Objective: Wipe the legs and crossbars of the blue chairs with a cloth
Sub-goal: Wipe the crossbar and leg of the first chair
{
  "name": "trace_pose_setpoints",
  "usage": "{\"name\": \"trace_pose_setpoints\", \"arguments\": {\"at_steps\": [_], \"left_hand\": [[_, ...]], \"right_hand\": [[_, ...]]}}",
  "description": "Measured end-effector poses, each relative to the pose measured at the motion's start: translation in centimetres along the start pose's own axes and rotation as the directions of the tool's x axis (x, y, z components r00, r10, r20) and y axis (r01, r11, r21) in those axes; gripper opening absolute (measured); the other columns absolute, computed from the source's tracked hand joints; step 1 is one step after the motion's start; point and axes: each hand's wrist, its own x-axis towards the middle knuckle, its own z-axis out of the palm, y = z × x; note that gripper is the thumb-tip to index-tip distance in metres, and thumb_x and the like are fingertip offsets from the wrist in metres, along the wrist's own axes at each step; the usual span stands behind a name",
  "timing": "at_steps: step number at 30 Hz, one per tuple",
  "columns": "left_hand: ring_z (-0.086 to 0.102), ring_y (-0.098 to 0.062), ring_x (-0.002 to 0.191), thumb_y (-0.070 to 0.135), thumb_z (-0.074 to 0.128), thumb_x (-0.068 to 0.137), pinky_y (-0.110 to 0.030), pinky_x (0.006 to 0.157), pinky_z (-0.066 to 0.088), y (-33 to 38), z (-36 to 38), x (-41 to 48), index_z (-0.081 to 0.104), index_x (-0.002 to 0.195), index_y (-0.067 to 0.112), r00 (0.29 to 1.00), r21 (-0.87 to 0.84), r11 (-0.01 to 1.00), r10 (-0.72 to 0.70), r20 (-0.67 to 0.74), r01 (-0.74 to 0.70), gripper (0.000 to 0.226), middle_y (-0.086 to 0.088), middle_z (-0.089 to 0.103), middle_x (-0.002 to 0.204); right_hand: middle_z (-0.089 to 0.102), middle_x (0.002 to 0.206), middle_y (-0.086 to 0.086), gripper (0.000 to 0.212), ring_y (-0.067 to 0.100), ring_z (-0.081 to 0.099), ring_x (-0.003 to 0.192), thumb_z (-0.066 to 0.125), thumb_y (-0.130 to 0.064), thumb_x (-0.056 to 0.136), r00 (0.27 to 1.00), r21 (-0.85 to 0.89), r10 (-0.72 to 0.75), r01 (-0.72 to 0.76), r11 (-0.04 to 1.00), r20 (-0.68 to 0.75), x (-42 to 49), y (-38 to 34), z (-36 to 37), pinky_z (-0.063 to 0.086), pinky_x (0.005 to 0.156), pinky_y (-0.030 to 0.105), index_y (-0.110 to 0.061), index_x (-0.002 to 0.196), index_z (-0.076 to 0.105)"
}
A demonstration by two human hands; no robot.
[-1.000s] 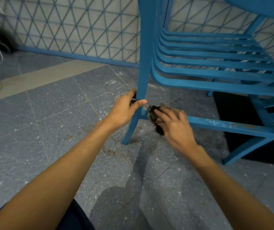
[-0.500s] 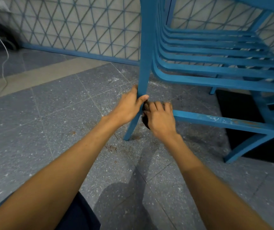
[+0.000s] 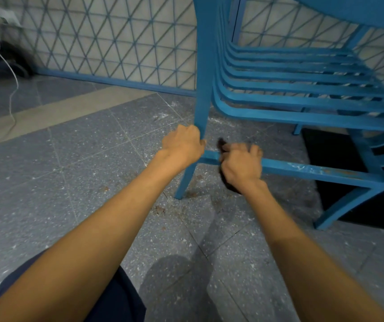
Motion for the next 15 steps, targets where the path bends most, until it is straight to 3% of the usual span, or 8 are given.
{"name": "trace_pose_setpoints", "arguments": {"at_steps": [3, 4, 6, 8, 11, 13, 15], "left_hand": [[0.072, -0.022, 0.068, 0.035, 0.050, 0.095, -0.036, 0.072, 0.060, 2.0, 0.1, -1.4, 0.064, 0.086, -0.001, 0.938, -0.125, 0.990, -0.022, 0.345, 0.069, 0.039, -0.011, 0.073, 0.072], [0.072, -0.023, 0.069, 0.033, 0.051, 0.094, -0.035, 0.070, 0.060, 2.8, 0.5, -1.6, 0.064, 0.079, 0.002, 0.938, -0.156, 0.986, 0.008, 0.346, 0.049, 0.037, -0.010, 0.072, 0.071], [0.068, -0.030, 0.083, 0.029, 0.052, 0.092, -0.035, 0.070, 0.055, 4.2, 1.3, -1.1, 0.057, 0.070, 0.008, 0.980, -0.102, 0.992, 0.096, 0.174, -0.079, 0.031, -0.010, 0.066, 0.079], [0.060, -0.036, 0.096, 0.024, 0.049, 0.091, -0.040, 0.073, 0.049, 5.2, 1.8, -0.8, 0.056, 0.088, 0.007, 0.983, -0.050, 0.983, 0.177, 0.040, -0.175, 0.019, -0.014, 0.058, 0.098], [0.055, -0.036, 0.104, 0.013, 0.046, 0.093, -0.043, 0.080, 0.048, 4.9, 3.5, -0.1, 0.044, 0.127, 0.003, 0.962, -0.045, 0.965, 0.262, 0.074, -0.259, 0.036, -0.019, 0.052, 0.120], [0.052, -0.035, 0.110, 0.011, 0.047, 0.092, -0.042, 0.088, 0.046, 4.3, 5.1, 0.4, 0.040, 0.130, 0.001, 0.945, -0.004, 0.952, 0.303, 0.123, -0.305, 0.040, -0.019, 0.049, 0.123], [0.046, -0.036, 0.119, 0.013, 0.050, 0.091, -0.044, 0.100, 0.039, 3.6, 6.9, 0.9, 0.038, 0.133, 0.000, 0.932, 0.056, 0.939, 0.328, 0.151, -0.340, 0.045, -0.019, 0.046, 0.128]], "right_hand": [[0.054, 0.122, 0.013, 0.040, 0.038, 0.043, 0.112, 0.046, -0.029, 0.092, 0.965, 0.039, -0.262, 0.263, 0.964, -0.025, -0.9, 0.0, 1.8, 0.026, 0.106, 0.053, -0.008, 0.126, 0.051], [0.053, 0.123, 0.012, 0.043, 0.039, 0.044, 0.111, 0.045, -0.031, 0.091, 0.944, 0.036, -0.329, 0.329, 0.944, -0.017, -1.2, 0.7, 1.7, 0.027, 0.105, 0.054, -0.009, 0.128, 0.051], [0.053, 0.126, 0.014, 0.047, 0.042, 0.044, 0.109, 0.047, -0.031, 0.089, 0.916, 0.054, -0.400, 0.402, 0.914, -0.033, -1.6, 3.0, 0.9, 0.032, 0.102, 0.052, -0.007, 0.129, 0.051], [0.053, 0.129, 0.014, 0.048, 0.041, 0.043, 0.111, 0.048, -0.031, 0.092, 0.926, 0.037, -0.376, 0.377, 0.925, -0.023, -2.0, 5.9, -0.2, 0.030, 0.104, 0.049, -0.007, 0.133, 0.050], [0.062, 0.115, 0.012, 0.049, 0.037, 0.051, 0.110, 0.032, -0.045, 0.096, 0.964, -0.143, -0.260, 0.250, 0.958, -0.059, -2.1, 11.2, -1.5, 0.016, 0.112, 0.052, -0.014, 0.124, 0.057], [0.063, 0.112, 0.016, 0.050, 0.037, 0.053, 0.112, 0.032, -0.048, 0.099, 0.990, -0.215, -0.138, 0.131, 0.968, -0.017, -2.1, 12.5, -2.4, 0.007, 0.115, 0.054, -0.012, 0.118, 0.060], [0.061, 0.116, 0.020, 0.050, 0.037, 0.052, 0.114, 0.029, -0.044, 0.100, 0.997, -0.215, -0.080, 0.082, 0.973, 0.016, -1.5, 11.4, -2.3, 0.012, 0.114, 0.054, -0.009, 0.119, 0.059]]}}
